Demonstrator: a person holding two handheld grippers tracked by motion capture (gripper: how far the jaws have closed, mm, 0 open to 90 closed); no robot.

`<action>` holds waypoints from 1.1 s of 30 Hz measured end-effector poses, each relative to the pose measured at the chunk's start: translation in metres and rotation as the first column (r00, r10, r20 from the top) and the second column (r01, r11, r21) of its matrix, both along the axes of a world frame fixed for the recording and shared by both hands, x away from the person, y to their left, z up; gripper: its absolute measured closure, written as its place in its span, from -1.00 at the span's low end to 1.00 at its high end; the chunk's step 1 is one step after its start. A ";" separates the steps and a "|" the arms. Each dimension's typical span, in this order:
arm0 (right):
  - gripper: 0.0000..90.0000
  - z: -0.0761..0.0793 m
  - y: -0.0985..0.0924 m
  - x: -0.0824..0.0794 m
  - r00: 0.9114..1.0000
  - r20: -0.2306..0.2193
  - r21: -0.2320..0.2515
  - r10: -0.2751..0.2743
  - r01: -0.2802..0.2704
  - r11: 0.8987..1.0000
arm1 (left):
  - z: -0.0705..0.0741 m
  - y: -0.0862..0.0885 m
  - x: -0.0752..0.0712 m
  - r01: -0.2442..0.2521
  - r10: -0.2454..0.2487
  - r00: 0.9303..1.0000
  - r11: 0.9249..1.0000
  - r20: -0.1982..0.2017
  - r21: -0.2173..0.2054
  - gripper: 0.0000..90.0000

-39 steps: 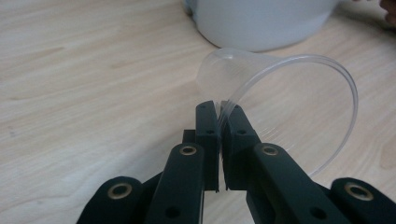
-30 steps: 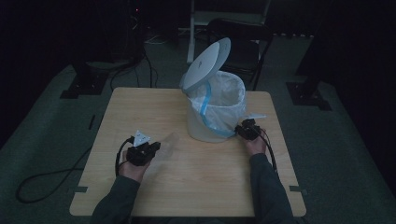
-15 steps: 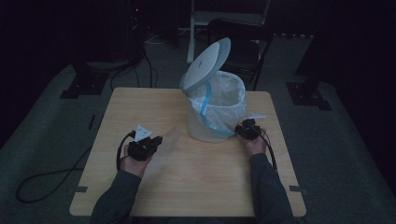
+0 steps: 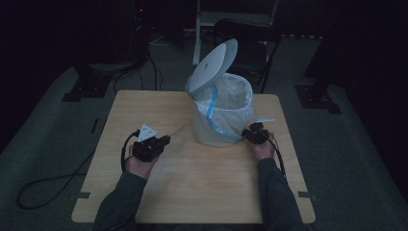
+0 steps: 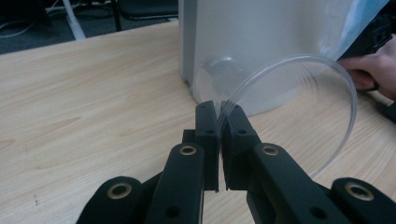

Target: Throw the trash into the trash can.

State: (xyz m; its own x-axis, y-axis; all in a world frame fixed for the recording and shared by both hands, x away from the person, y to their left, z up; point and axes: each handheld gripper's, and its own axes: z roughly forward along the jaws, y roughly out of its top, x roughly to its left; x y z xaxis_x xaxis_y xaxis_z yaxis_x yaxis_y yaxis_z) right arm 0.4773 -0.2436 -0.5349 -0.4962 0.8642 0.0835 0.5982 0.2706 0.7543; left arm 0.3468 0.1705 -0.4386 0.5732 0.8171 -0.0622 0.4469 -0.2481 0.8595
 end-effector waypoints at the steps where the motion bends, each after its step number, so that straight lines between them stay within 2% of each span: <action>1: 1.00 0.000 0.000 0.000 1.000 -0.001 0.000 -0.001 0.001 1.000 | 0.002 0.000 0.000 0.003 -0.003 1.000 1.000 0.005 0.002 0.94; 5: 1.00 0.000 0.000 0.000 1.000 -0.001 0.000 -0.001 0.001 1.000 | 0.004 0.000 0.000 0.007 -0.007 1.000 1.000 0.007 -0.002 0.94; 6: 1.00 0.000 0.000 0.000 1.000 -0.001 -0.001 -0.001 0.001 1.000 | 0.007 0.000 0.000 0.021 -0.021 1.000 1.000 0.010 -0.021 0.94; 9: 1.00 0.000 0.000 0.001 1.000 -0.002 0.000 0.002 -0.002 1.000 | 0.010 0.000 0.000 0.028 -0.027 0.999 0.999 0.018 -0.028 0.94; 17: 1.00 0.000 0.000 0.000 1.000 -0.001 0.002 -0.003 0.003 1.000 | 0.017 -0.002 -0.006 0.051 -0.050 0.998 0.998 0.033 -0.031 0.94; 18: 1.00 0.000 0.000 0.000 1.000 -0.002 0.001 -0.004 0.004 1.000 | 0.019 -0.001 -0.007 0.064 -0.063 0.998 0.997 0.029 -0.046 0.94; 22: 1.00 0.000 0.000 0.000 1.000 -0.002 0.001 -0.003 0.003 1.000 | 0.022 -0.001 -0.011 0.079 -0.077 0.996 0.995 0.036 -0.063 0.94; 33: 1.00 0.000 0.000 0.000 1.000 -0.001 0.000 -0.004 0.004 1.000 | 0.029 -0.006 -0.019 0.121 -0.118 0.992 0.990 0.045 -0.069 0.94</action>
